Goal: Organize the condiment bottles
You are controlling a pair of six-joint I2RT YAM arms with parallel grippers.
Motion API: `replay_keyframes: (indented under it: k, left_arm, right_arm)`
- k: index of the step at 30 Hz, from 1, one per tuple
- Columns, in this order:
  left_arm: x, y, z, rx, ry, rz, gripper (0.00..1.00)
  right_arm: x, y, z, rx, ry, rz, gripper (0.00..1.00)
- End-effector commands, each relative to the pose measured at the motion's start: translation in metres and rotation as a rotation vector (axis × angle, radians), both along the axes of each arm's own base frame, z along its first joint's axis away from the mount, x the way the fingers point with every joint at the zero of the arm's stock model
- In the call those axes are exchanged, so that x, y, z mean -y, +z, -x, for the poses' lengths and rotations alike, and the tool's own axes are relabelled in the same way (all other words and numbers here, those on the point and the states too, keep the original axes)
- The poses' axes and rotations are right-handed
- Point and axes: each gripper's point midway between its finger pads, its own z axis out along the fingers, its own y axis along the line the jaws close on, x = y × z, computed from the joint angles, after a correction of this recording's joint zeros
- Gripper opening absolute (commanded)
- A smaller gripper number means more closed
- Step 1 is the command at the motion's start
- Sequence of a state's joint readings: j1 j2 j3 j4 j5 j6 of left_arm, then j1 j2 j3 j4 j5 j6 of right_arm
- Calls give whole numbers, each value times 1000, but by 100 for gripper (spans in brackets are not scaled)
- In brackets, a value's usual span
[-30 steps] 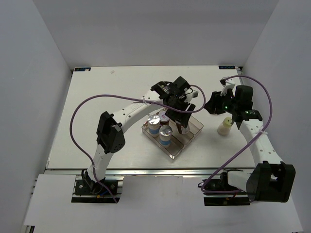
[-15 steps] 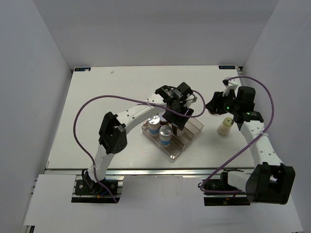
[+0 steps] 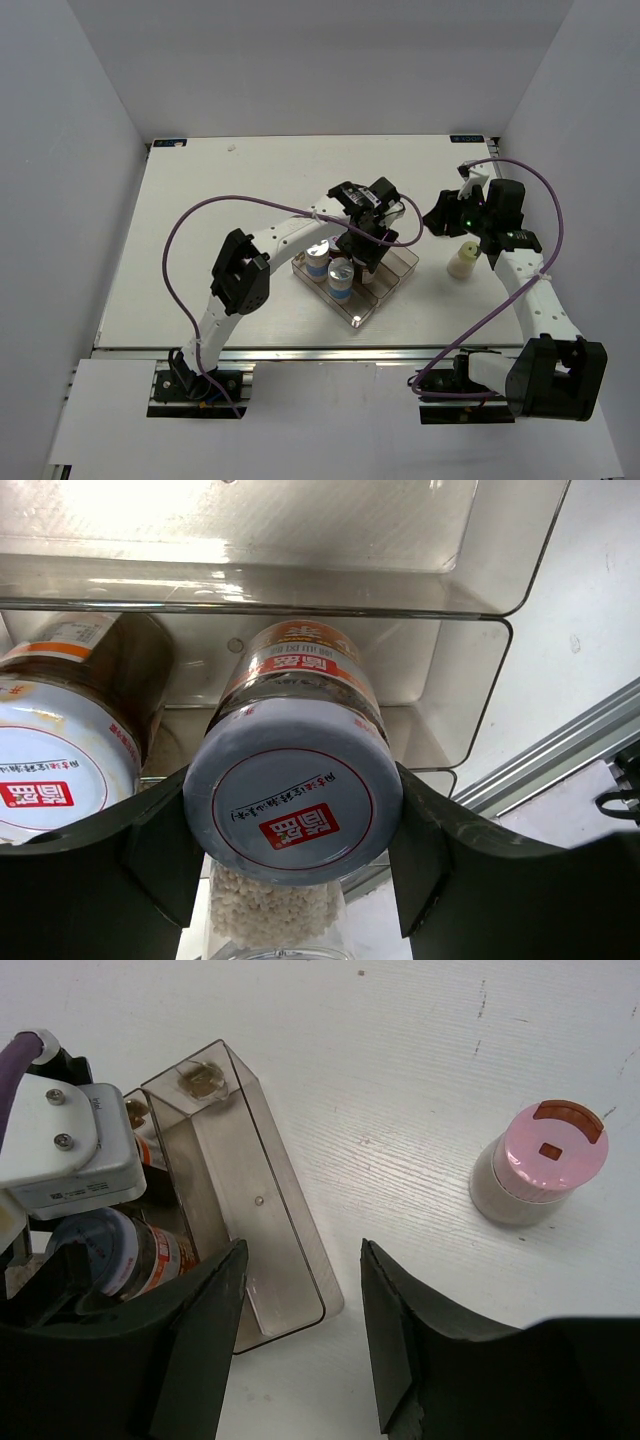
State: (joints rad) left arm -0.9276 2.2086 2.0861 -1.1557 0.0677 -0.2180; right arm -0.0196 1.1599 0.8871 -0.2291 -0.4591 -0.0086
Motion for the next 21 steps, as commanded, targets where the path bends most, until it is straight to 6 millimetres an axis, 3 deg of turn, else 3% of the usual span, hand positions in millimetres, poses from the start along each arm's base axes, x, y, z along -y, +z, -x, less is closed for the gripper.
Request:
replay_keyframes:
  k: [1, 6, 15, 18, 21]
  left_arm:
    - [14, 25, -6, 58, -9, 72, 64]
    - [15, 25, -3, 52, -10, 72, 78]
    - [16, 29, 0, 49, -19, 84, 85]
    - [21, 50, -5, 81, -1, 118, 85]
    - [21, 90, -15, 161, 48, 174, 86]
  right_arm:
    - [-1, 13, -4, 51, 10, -9, 55]
    - [-2, 14, -4, 48, 17, -13, 57]
    - [-3, 15, -5, 46, 23, -17, 58]
    - [-5, 17, -3, 52, 44, -12, 59]
    - [-9, 24, -1, 75, 89, -7, 67]
